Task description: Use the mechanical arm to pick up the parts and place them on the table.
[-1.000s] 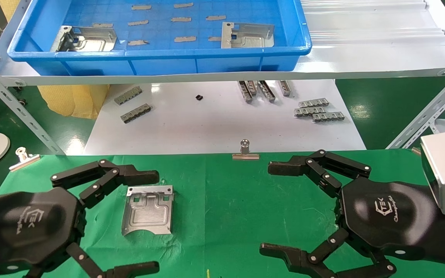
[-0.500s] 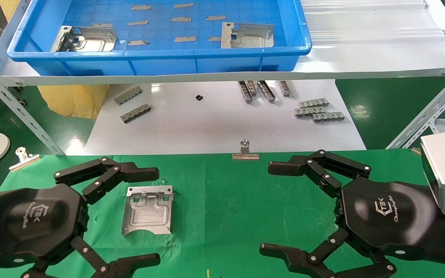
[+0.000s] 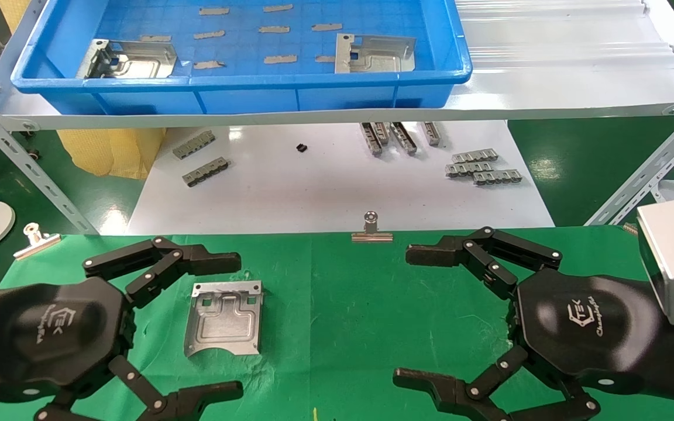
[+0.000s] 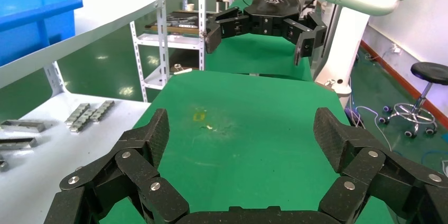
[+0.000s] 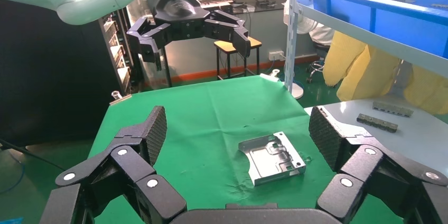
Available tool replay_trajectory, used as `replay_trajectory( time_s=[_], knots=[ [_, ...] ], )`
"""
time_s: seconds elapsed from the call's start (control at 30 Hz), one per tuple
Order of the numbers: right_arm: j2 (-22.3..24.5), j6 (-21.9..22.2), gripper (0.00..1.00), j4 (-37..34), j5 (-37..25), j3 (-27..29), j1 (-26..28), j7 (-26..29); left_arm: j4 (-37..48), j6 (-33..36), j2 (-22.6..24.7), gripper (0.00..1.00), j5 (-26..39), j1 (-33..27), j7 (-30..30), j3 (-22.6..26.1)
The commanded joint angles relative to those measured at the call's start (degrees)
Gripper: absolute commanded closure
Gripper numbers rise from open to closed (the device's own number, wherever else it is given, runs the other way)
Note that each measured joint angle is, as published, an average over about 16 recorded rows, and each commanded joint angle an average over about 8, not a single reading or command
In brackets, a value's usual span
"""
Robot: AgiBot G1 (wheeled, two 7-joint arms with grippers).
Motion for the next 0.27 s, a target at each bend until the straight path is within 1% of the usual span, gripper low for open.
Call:
replay_trajectory(
  time_s=[0.03,0.27],
  knots=[
    [0.0,0.0,0.00,0.0,0.0,0.0,0.0,0.0,0.0,0.0,0.0,0.00,0.0,0.0,0.0,0.0],
    [0.0,0.0,0.00,0.0,0.0,0.0,0.0,0.0,0.1,0.0,0.0,0.00,0.0,-0.1,0.0,0.0]
  ],
)
